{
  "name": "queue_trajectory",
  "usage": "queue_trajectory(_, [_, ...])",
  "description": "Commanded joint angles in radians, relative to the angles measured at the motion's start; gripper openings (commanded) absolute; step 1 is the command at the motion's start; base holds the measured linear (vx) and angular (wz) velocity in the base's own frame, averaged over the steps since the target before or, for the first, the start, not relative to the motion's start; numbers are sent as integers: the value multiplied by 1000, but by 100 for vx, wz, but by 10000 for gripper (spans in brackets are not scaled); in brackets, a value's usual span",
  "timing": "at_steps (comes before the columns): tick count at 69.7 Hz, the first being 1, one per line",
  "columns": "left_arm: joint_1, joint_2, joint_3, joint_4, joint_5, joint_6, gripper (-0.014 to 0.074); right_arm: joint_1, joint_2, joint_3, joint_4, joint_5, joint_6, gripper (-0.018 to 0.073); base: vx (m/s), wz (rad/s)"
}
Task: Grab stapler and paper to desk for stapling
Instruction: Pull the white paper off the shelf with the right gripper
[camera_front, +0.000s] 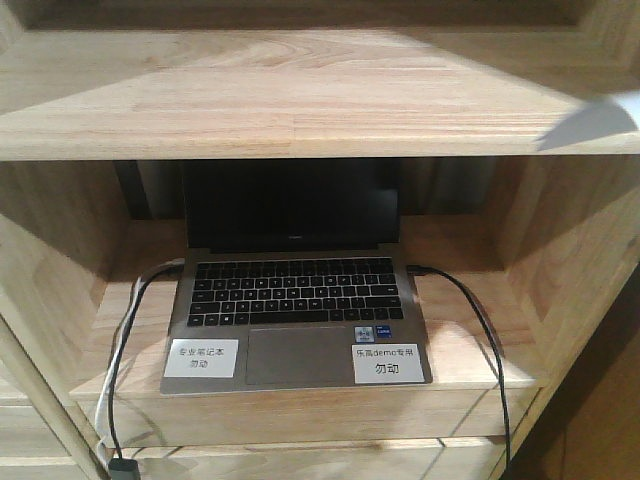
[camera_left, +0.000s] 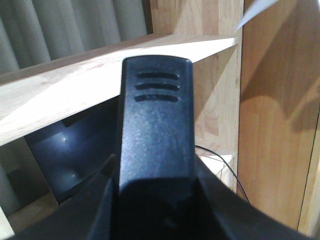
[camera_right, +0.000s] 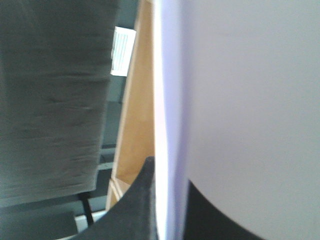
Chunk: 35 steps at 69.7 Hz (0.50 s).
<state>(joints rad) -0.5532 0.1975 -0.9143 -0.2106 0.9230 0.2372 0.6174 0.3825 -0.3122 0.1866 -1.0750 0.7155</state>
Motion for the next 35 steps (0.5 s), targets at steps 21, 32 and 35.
queue_trajectory(21, [-5,20,-24,-18,-118,-1,-6,-1,-15,-33,-13,-15,-15,-7,0,0])
queue_trajectory(32, [-5,20,-24,-18,-118,-1,-6,-1,-15,-33,-13,-15,-15,-7,0,0])
queue_trajectory(35, [-5,20,-24,-18,-118,-1,-6,-1,-15,-33,-13,-15,-15,-7,0,0])
